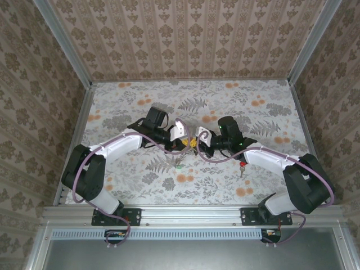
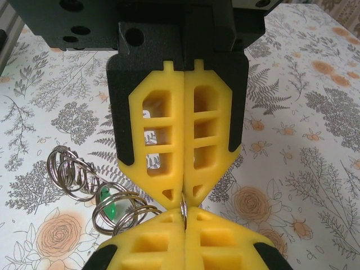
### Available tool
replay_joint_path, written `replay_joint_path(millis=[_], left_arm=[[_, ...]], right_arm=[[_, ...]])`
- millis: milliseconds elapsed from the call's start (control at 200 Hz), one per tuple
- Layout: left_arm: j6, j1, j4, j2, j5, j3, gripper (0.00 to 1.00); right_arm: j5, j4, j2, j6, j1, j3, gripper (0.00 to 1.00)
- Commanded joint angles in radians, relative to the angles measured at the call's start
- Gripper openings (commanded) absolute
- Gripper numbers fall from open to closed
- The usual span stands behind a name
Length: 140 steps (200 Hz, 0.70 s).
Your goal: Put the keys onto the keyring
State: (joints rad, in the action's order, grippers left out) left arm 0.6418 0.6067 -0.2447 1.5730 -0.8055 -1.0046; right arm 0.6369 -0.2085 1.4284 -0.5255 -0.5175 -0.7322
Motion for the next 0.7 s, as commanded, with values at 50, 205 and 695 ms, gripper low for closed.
replay_joint_path(millis=[50, 205, 695], left_arm=[[0.015, -0.002, -0.009, -0.02, -0.028, -0.032, 0.0], [0.002, -0.007, 0.001, -0.019, -0.029, -0.022, 0.07], [-0.054, -0.063, 0.098, -0.003, -0.116, 0.041, 0.22]], right_arm=[[0.012, -0.018, 0.015, -0.012, -0.016, -0.018, 0.0], [0.012, -0.066, 0.0, -0.002, -0.016, 0.015, 0.0], [0.056, -0.281, 0.006, 0.134, 0.013, 0.095, 0.0]])
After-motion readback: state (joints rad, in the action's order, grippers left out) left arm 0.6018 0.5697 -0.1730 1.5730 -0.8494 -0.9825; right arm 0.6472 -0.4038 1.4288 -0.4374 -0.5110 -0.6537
